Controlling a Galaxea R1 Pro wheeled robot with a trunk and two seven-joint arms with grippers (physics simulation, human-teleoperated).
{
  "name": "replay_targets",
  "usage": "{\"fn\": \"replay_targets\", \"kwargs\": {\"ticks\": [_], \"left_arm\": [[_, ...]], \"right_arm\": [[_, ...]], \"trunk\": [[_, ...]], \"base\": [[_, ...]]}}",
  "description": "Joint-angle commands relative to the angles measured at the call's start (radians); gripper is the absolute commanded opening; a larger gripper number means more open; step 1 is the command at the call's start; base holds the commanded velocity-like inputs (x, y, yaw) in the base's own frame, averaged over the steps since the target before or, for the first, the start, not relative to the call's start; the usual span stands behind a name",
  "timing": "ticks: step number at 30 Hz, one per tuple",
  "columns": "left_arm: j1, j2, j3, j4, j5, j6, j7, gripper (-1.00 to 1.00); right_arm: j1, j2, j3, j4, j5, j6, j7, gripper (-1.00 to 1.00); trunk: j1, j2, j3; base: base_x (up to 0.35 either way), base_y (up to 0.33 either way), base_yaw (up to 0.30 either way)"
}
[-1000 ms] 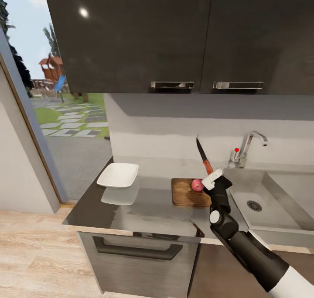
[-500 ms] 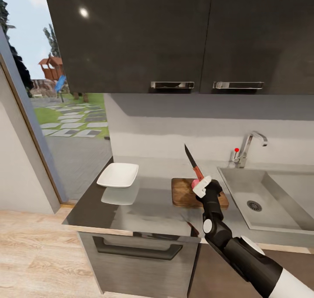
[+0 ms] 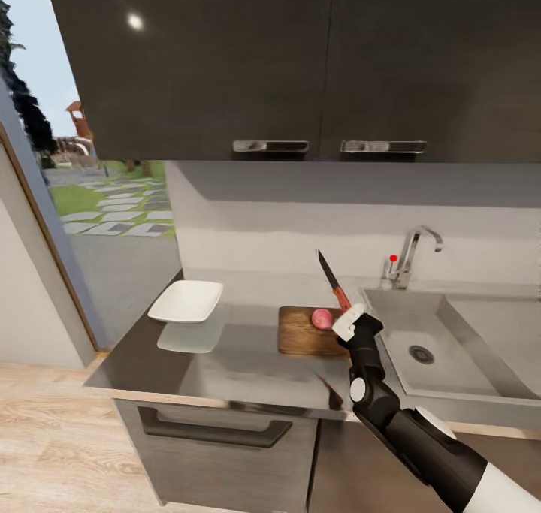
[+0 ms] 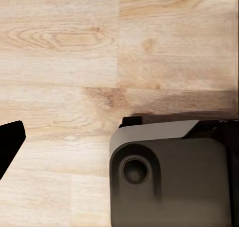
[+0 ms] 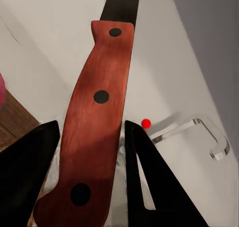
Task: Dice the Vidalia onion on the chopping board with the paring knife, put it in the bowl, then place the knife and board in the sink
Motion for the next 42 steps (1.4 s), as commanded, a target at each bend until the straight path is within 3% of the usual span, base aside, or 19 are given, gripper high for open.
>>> {"fn": "replay_targets", "kwargs": {"ticks": [1, 4, 8, 13, 37, 42], "left_arm": [[-0.002, -0.001, -0.005, 0.005, -0.009, -0.005, 0.010, 1.00], [-0.002, -0.002, -0.005, 0.005, -0.008, -0.006, 0.010, 1.00], [-0.002, -0.002, -0.005, 0.005, -0.008, -0.007, 0.009, 1.00], [-0.002, -0.002, -0.005, 0.005, -0.008, -0.007, 0.009, 1.00], [-0.002, -0.002, -0.005, 0.004, -0.007, -0.007, 0.008, 1.00], [-0.002, -0.010, 0.000, 0.003, -0.007, -0.007, 0.008, 1.00]], "right_arm": [[-0.001, -0.001, 0.003, 0.001, 0.004, 0.007, -0.003, -1.00], [-0.001, -0.001, 0.005, 0.008, 0.005, 0.008, -0.004, -1.00], [-0.001, 0.001, 0.078, 0.011, 0.007, 0.029, -0.004, -1.00], [-0.002, 0.004, 0.121, 0.037, 0.007, 0.044, -0.004, -1.00], [-0.002, 0.007, 0.130, 0.047, 0.007, 0.048, -0.005, -1.00], [0.004, 0.035, 0.147, 0.019, 0.030, 0.039, -0.013, -1.00]], "trunk": [[0.000, -0.001, -0.001], [0.000, -0.001, -0.001], [0.000, -0.001, -0.001], [0.000, -0.001, -0.001], [0.000, -0.001, -0.001], [0.000, -0.001, -0.001]], "base": [[0.000, -0.307, 0.000], [0.000, -0.274, 0.000], [0.000, -0.038, 0.000], [0.000, -0.008, 0.000], [0.000, 0.000, 0.000], [0.000, 0.000, 0.000]]}}
